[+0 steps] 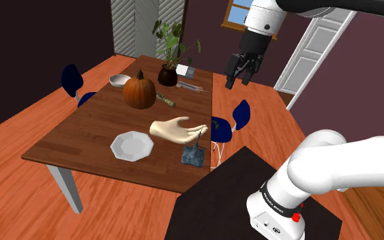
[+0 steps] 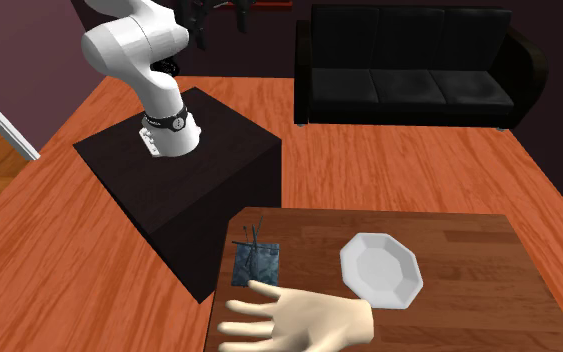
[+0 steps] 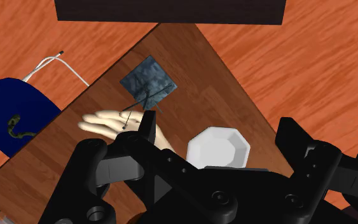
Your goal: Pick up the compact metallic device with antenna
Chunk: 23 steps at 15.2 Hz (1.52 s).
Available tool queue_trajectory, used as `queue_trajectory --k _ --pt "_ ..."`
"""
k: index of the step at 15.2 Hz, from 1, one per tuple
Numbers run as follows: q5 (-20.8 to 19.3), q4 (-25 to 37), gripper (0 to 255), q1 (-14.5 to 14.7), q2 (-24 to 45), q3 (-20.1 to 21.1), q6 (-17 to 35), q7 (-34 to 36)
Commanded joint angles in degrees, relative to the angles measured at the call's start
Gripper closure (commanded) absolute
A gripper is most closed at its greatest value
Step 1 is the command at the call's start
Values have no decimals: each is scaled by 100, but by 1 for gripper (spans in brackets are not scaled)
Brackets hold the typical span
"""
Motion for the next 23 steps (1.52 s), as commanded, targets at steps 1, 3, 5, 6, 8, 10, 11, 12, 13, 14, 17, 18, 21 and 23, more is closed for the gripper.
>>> queue_trajectory --k 1,3,5,6,8,10,11,12,13,14,17,18,21,23 --pt "0 0 0 0 0 0 0 0" --pt "-65 -410 0 22 -55 -112 390 -272" --pt "-133 -793 0 37 -68 -229 794 -543" --pt "-167 -974 0 41 -57 -289 1003 -680" --pt "-237 -1313 0 45 2 -414 1436 -955" --pt "-310 -1619 0 46 116 -547 1892 -1232" --pt "-345 -1760 0 45 196 -615 2130 -1372" --pt "-382 -1891 0 46 292 -687 2374 -1512" --pt "-416 -2012 0 45 405 -760 2625 -1654" --pt "-451 -2123 0 47 534 -836 2883 -1797" --pt "-531 -2389 0 57 1031 -1071 3695 -2244" --pt "-547 -2454 0 66 1232 -1153 3977 -2400" --pt "-546 -2572 0 143 1937 -1427 4846 -2896" --pt "-465 -2584 0 246 2480 -1631 5428 -3277"
